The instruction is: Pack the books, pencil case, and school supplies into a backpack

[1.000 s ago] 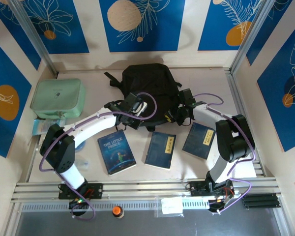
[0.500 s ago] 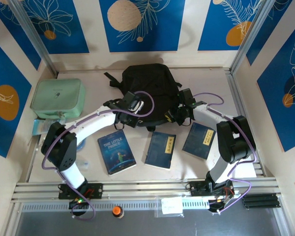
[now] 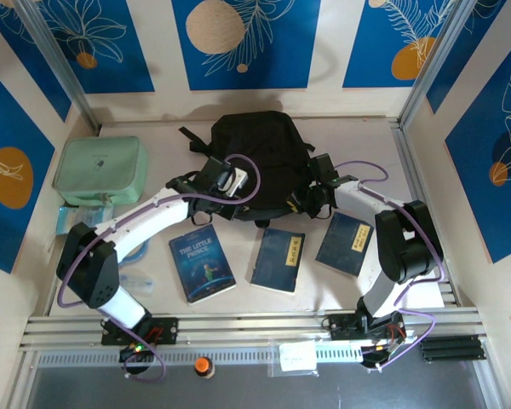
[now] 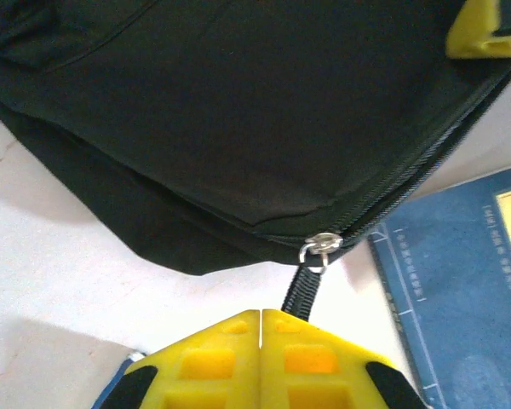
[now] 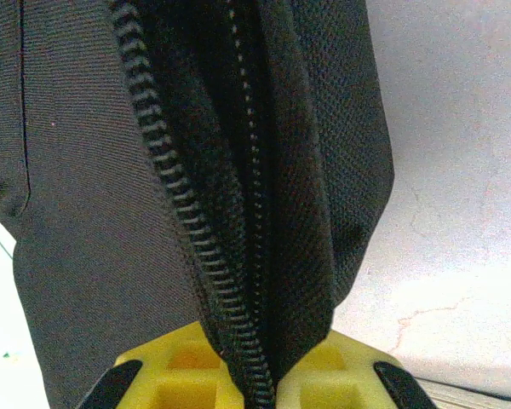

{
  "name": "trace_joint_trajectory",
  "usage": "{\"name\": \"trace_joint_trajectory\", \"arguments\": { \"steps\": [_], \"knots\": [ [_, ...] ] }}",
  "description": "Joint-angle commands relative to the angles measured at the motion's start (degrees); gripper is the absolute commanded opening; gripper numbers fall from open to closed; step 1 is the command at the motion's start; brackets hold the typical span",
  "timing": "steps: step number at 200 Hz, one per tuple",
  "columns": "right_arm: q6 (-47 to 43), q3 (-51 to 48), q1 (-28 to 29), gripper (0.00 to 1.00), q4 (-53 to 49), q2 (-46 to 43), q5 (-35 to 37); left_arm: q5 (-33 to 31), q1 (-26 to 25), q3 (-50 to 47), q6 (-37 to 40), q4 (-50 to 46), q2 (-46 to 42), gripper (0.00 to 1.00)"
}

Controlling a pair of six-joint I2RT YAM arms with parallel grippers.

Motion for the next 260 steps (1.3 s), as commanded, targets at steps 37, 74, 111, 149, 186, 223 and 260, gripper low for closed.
{"name": "trace_joint_trajectory", "arguments": {
  "steps": [37, 74, 111, 149, 186, 223, 260],
  "knots": [
    [-0.63, 1.14, -0.77, 0.03, -2.72, -0.79, 5.48, -11.11, 1.10, 0.25, 0.05, -7.84, 8.20, 0.00],
    [-1.08, 1.07, -0.86, 0.03, -3.10, -1.34, 5.95, -15.37, 1.99, 2.07, -0.48, -9.18, 11.81, 0.00],
    [-1.56, 0.81, -0.94, 0.03, -2.90, -1.70, 5.85, -14.71, 3.77, 1.76, -0.61, -7.39, 11.58, 0.00],
    [-2.57, 0.71, -0.94, 0.03, -1.96, -1.84, 5.33, -8.57, 5.31, 3.27, -0.03, -4.35, 10.70, 0.00],
    [-2.63, -0.96, -1.08, 0.21, 2.02, -2.28, 0.69, 2.14, 4.58, 2.57, 2.99, 0.45, 6.67, 0.00],
    [3.38, -2.50, 1.05, 0.51, 0.93, -5.15, -3.32, 9.14, 2.04, 3.24, 0.96, 2.82, 4.27, 0.00],
    [10.88, -2.82, 5.87, 0.67, 1.87, -7.41, -2.95, 11.90, 0.12, 4.06, -0.58, 4.23, 4.45, 0.00]
  ]
}}
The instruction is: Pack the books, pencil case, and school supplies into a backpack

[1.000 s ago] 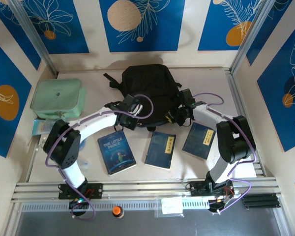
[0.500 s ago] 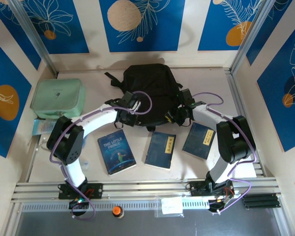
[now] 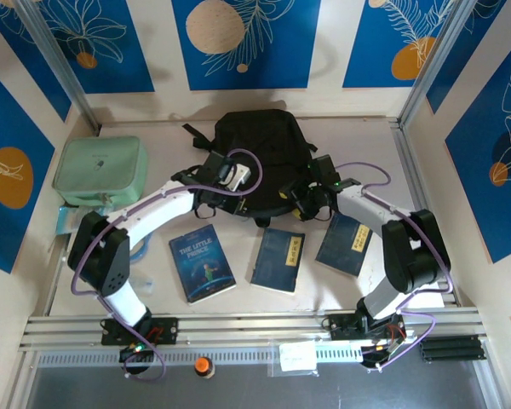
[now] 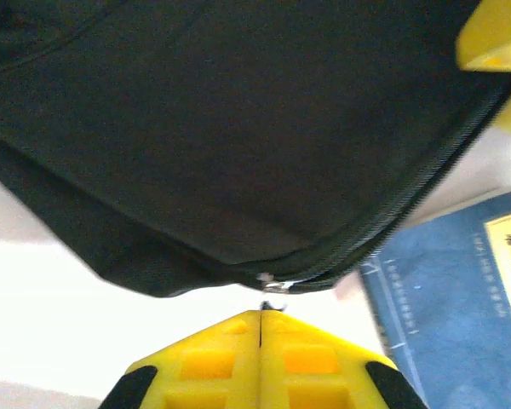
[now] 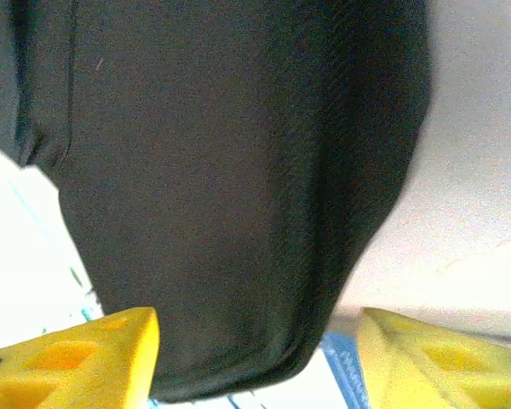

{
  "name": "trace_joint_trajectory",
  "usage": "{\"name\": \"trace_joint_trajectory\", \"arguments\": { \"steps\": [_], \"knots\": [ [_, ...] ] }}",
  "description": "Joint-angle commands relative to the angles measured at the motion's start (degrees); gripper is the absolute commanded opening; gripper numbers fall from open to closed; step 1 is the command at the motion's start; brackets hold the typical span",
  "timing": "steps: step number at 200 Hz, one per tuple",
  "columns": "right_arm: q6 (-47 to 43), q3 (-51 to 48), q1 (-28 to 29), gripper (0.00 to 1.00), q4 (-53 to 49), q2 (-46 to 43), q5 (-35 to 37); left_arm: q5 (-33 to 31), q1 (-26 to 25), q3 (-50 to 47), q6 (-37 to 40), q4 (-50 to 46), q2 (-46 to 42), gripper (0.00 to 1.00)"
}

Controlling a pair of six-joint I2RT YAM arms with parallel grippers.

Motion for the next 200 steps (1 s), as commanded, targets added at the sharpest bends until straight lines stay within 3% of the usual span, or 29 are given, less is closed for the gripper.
{"name": "trace_joint_trajectory", "arguments": {
  "steps": [1, 69, 83, 105, 115, 150, 200],
  "knots": [
    [6.20, -0.70, 2.99, 0.67, 0.39, -2.26, -1.61, 4.31, -1.37, 1.13, -1.21, 1.02, -0.71, 0.00],
    [11.50, 1.49, 5.11, 0.69, 2.85, 4.31, 1.00, 1.91, -1.45, -1.30, -1.12, 0.94, -1.90, 0.00],
    [10.63, 3.12, 5.20, 0.59, 2.79, 6.08, 1.12, 0.76, -1.41, -1.68, -1.13, 0.56, -2.01, 0.00],
    [8.71, 4.02, 5.31, 0.21, 2.80, 6.29, 2.57, -2.81, -1.27, -2.16, -0.37, -1.36, -2.47, 0.00],
    [8.00, 3.84, 5.21, 0.11, 2.50, 5.27, 3.72, -4.89, -0.84, -2.92, 0.47, -2.60, -3.40, 0.00],
    [5.57, 3.48, 5.03, 0.06, -0.48, 1.41, 7.07, -9.50, 2.55, -8.12, 0.55, -2.62, -6.82, 0.00],
    [5.14, 2.90, 4.85, 0.05, -2.10, -2.04, 6.39, -10.87, 5.11, -7.92, 0.30, -0.95, -2.75, 0.00]
  ]
}}
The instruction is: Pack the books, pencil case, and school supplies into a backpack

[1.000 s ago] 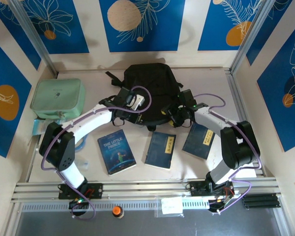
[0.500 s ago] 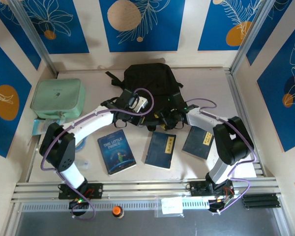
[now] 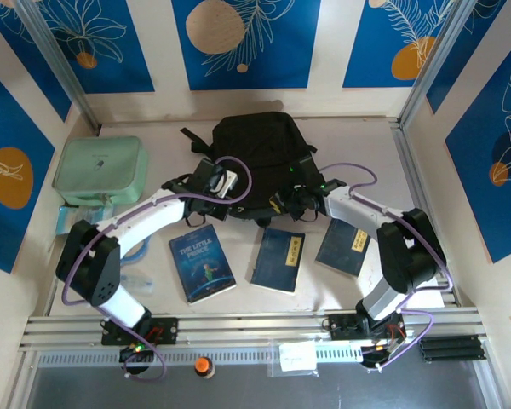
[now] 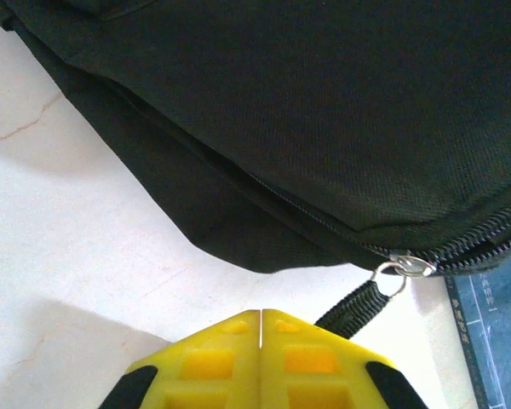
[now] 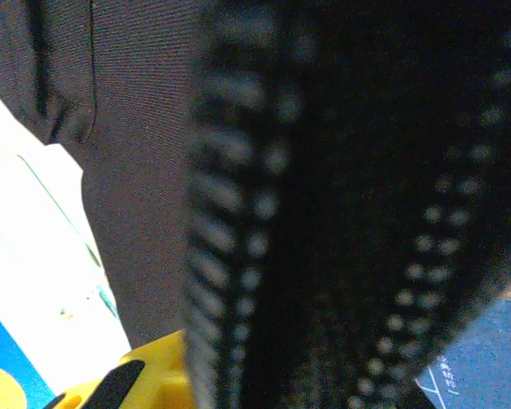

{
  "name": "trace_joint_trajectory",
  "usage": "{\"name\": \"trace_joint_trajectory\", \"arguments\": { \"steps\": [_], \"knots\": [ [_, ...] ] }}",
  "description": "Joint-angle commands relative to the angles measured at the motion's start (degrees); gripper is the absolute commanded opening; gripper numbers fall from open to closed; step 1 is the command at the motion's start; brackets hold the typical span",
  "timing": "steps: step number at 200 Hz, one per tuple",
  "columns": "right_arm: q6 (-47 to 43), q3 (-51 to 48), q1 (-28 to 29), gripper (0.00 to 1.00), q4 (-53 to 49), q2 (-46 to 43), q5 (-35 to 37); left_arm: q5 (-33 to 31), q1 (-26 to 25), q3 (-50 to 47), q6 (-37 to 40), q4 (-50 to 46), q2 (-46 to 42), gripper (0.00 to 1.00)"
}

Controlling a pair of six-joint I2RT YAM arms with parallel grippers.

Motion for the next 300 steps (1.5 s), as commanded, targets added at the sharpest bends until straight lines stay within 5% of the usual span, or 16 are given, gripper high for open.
{"name": "trace_joint_trajectory", "arguments": {
  "steps": [1, 111, 144, 172, 195, 300],
  "knots": [
    [-1.42, 0.43, -1.18, 0.05, -3.05, -3.15, 3.09, -4.35, 2.34, -0.27, 0.62, -2.12, 2.40, 0.00],
    [-2.46, -0.90, -2.38, 0.04, -2.10, -6.12, 0.62, -4.99, 5.11, 5.97, -0.84, 0.13, 11.49, 0.00],
    [-2.79, -1.21, -2.46, 0.04, -0.96, -5.43, -0.61, 8.12, 5.11, 2.70, -1.67, 5.56, 6.50, 0.00],
    [-3.11, -0.77, -2.46, 0.04, -0.30, -4.24, -1.30, 20.95, 5.03, -7.44, -3.16, 16.93, -0.79, 0.27],
    [-3.36, -0.32, -2.46, 0.04, -0.16, -3.57, -1.82, 27.08, 4.63, -12.94, -1.19, 24.01, -2.99, 0.40],
    [-3.52, -0.16, -2.46, 0.04, -0.36, -4.01, -1.66, 33.03, 2.12, -6.79, 13.03, 23.05, 5.32, 0.43]
  ]
}}
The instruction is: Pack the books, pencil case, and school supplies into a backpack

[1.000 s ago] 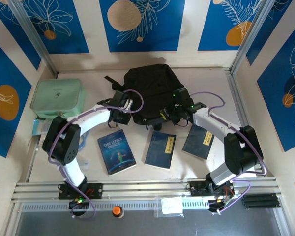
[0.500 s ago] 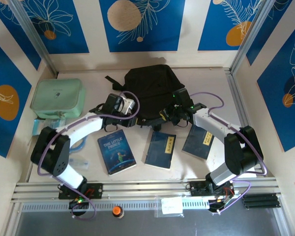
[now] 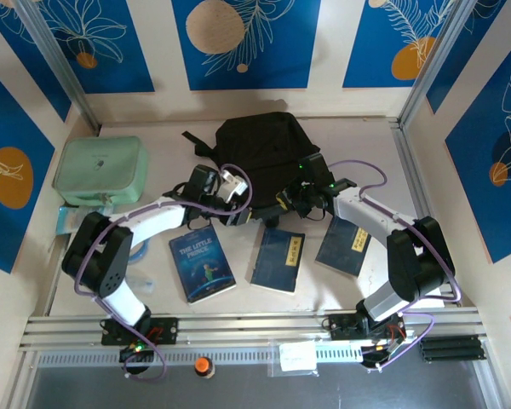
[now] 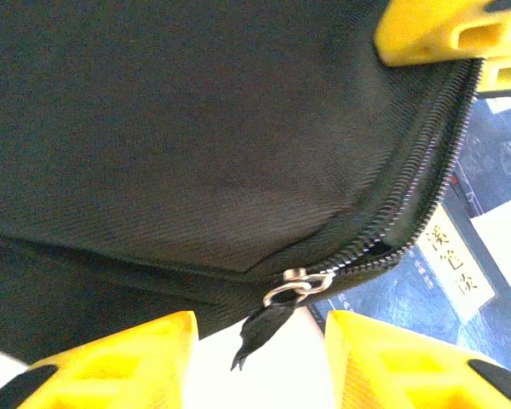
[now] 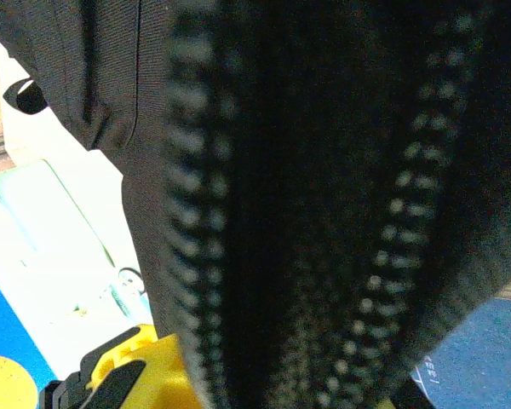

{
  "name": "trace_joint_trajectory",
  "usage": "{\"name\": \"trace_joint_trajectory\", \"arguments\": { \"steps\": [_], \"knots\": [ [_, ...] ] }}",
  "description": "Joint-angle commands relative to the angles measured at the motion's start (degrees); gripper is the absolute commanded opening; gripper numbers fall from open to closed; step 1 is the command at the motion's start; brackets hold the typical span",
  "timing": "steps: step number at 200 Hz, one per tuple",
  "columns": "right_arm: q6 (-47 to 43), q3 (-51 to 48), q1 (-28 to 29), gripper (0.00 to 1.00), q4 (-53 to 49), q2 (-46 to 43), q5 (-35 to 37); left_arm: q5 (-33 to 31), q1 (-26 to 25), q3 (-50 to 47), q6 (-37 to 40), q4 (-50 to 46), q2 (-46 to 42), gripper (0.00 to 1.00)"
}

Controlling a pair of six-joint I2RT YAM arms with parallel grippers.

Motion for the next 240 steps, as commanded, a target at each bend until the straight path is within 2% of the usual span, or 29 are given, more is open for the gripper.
{"name": "trace_joint_trajectory", "arguments": {
  "steps": [1, 31, 53, 139, 185, 220, 240],
  "knots": [
    [-1.09, 0.72, -0.18, 0.04, 0.87, -0.38, -0.95, 4.77, -0.59, 2.68, 6.13, -0.36, 1.73, 0.43],
    [-1.07, 0.72, -0.18, 0.04, 1.08, -0.21, -1.06, 5.99, -0.62, 2.99, 6.62, 1.74, 2.44, 0.43],
    [-0.92, 0.80, -0.18, 0.04, 1.28, -0.11, -1.13, 4.88, -0.63, 3.94, 6.22, 1.62, 3.40, 0.38],
    [-1.08, 0.20, -0.53, 0.03, 1.54, 0.15, -0.73, -1.04, -0.55, 4.62, 7.43, -4.28, 0.30, 0.00],
    [-1.01, -0.24, -0.62, 0.04, 1.81, -0.01, -0.86, -4.84, -0.54, 5.54, 6.98, -7.26, -0.32, 0.00],
    [-1.09, -0.51, -0.91, 0.03, 1.81, -0.37, -0.69, -14.08, -0.55, 5.55, 5.18, -8.21, -0.35, 0.00],
    [-1.10, -0.82, -1.06, 0.03, 1.55, -0.55, -0.24, -17.23, -0.30, 6.29, 5.17, -10.13, 0.75, 0.00]
  ]
}}
